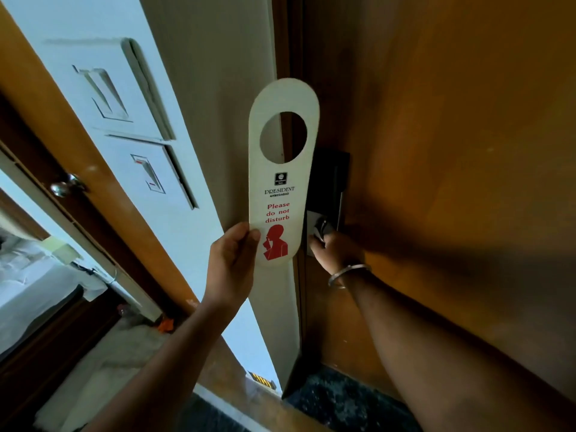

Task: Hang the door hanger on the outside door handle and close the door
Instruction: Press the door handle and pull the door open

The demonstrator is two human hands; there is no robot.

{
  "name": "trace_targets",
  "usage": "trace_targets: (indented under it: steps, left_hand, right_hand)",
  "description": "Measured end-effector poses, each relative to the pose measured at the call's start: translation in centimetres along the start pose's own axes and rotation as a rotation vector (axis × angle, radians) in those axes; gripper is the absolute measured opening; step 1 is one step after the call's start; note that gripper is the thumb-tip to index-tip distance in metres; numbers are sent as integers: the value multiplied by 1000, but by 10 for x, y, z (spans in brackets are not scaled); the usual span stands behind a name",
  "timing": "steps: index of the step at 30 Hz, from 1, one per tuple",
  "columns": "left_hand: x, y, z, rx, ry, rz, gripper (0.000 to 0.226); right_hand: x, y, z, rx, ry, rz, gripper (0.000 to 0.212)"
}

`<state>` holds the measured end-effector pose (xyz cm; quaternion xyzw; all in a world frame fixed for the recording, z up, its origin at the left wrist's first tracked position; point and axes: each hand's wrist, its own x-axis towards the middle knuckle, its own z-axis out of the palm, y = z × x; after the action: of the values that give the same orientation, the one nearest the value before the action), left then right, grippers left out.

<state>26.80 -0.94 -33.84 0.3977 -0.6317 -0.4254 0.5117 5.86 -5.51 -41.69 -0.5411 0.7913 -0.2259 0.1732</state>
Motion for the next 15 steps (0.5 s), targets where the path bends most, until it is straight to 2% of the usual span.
trace_targets:
  steps: [4, 7, 12, 15]
  left_hand:
    - [-15, 4, -15, -35, 8, -2, 19]
    - [-26, 4, -31, 7, -13, 20, 21]
    - [-37, -17, -66, 23, -91, 31, 22]
    - [-45, -36, -93, -64, -186, 32, 22]
  right_hand:
    - [-10, 1, -6, 3, -75, -31, 55]
    - [-24, -4, -11, -101, -82, -66, 54]
    - [-68, -18, -11, -413, 107, -158, 40]
    - [-113, -30, 6, -497, 219, -86, 43]
